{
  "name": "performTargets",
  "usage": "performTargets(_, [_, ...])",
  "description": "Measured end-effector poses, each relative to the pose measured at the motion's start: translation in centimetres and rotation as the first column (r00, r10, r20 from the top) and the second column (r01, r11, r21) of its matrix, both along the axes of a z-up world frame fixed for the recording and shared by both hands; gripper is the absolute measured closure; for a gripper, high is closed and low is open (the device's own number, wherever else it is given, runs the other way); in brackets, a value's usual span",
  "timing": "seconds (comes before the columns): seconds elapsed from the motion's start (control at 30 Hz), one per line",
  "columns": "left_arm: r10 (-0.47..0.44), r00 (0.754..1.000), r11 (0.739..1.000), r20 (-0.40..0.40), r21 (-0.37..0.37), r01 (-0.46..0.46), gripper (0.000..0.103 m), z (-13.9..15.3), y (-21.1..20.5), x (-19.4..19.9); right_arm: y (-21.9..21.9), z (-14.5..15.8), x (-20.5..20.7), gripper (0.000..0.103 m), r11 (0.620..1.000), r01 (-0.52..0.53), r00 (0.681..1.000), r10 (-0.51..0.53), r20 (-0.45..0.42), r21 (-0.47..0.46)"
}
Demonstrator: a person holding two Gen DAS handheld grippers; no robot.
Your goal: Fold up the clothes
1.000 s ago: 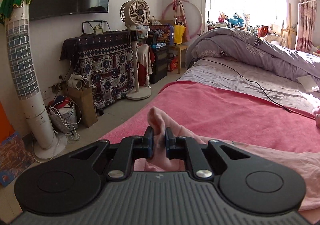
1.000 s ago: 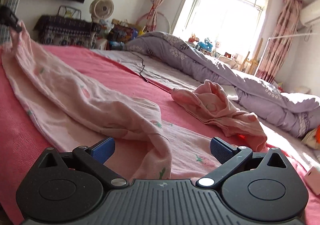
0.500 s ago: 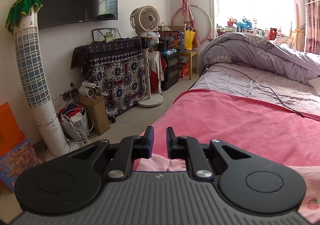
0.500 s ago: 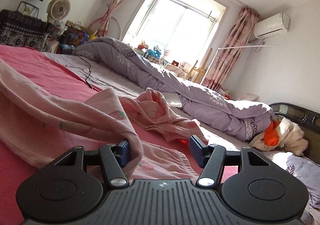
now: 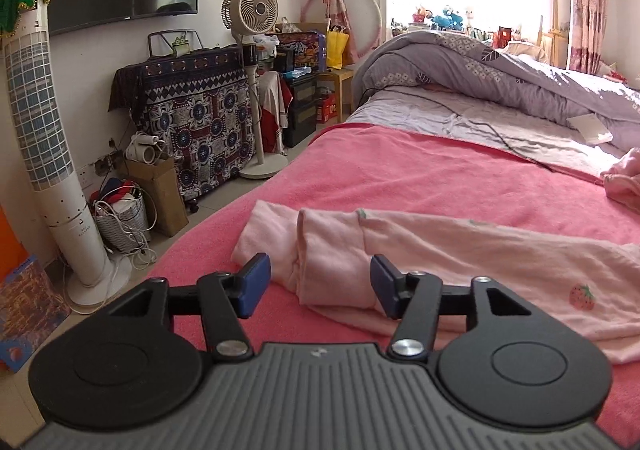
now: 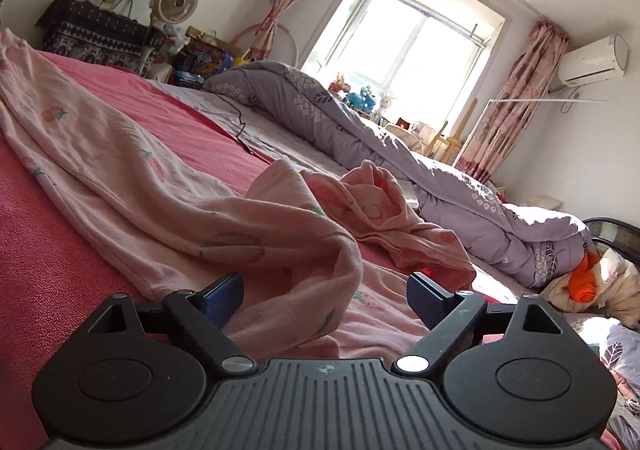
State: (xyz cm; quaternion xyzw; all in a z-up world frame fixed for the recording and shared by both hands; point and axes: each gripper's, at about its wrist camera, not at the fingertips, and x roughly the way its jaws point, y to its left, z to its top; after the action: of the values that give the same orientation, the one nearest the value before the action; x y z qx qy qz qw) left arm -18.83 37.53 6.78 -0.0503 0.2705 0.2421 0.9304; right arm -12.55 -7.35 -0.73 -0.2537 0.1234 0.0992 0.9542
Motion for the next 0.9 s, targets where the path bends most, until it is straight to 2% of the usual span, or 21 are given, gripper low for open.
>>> performTargets(0.1, [0.016, 1.0, 1.0, -0.013, -0.012, -0.016, 0.043, -1.2, -0.3, 0.2, 0.3, -0.4, 0.0, 0.013, 1.0, -0.001, 1.0, 0.001, -0.012, 0.006])
performTargets(0.23, [0.046, 0.997, 0.989, 0.07, -0.141, -0.035, 0.042, -1.5, 0.4, 0.9, 0.0, -0.4, -0.2, 0.008, 1.0, 0.009, 1.0, -0.008, -0.015, 0.025])
performTargets(0.3, [0.082, 0.99, 0.982, 0.119, -0.182, -0.059, 0.042, -1.5, 0.5, 1.2, -0.3, -0.3, -0.3, 0.007, 0.999, 0.011, 1.0, -0.011, -0.012, 0.038])
performTargets(0.37, [0.128, 0.981, 0.979, 0.145, -0.174, -0.102, 0.042, -1.6, -0.3, 1.6, -0.5, -0.3, -0.4, 0.006, 0.999, 0.013, 1.0, -0.013, -0.009, 0.052])
performTargets(0.43, [0.108, 0.981, 0.99, 0.163, -0.108, -0.091, 0.042, -1.4, -1.8, 1.6, -0.8, -0.2, -0.5, 0.005, 0.998, 0.015, 1.0, -0.015, -0.006, 0.066])
performTargets(0.5, [0.015, 0.992, 0.999, 0.129, -0.045, -0.009, 0.04, -1.3, -3.8, 2.3, -1.0, -0.3, -0.5, 0.004, 0.997, 0.012, 1.0, -0.012, -0.005, 0.073])
performTargets(0.6, [-0.076, 0.994, 0.996, 0.073, -0.041, 0.079, 0.033, -1.5, -5.6, 3.4, -1.4, -0.4, -0.3, 0.003, 0.996, 0.007, 1.0, -0.006, -0.011, 0.09])
performTargets(0.77, [-0.013, 1.0, 0.995, 0.022, -0.102, 0.015, 0.03, -2.4, -5.6, 4.4, -1.9, -0.7, 0.0, 0.001, 0.991, 0.005, 1.0, -0.001, -0.024, 0.132])
performTargets(0.9, [0.04, 0.997, 0.977, 0.073, -0.213, -0.023, 0.03, -2.6, -4.0, 3.3, -2.3, -0.6, 0.1, 0.0, 0.986, -0.003, 1.0, 0.007, -0.026, 0.164])
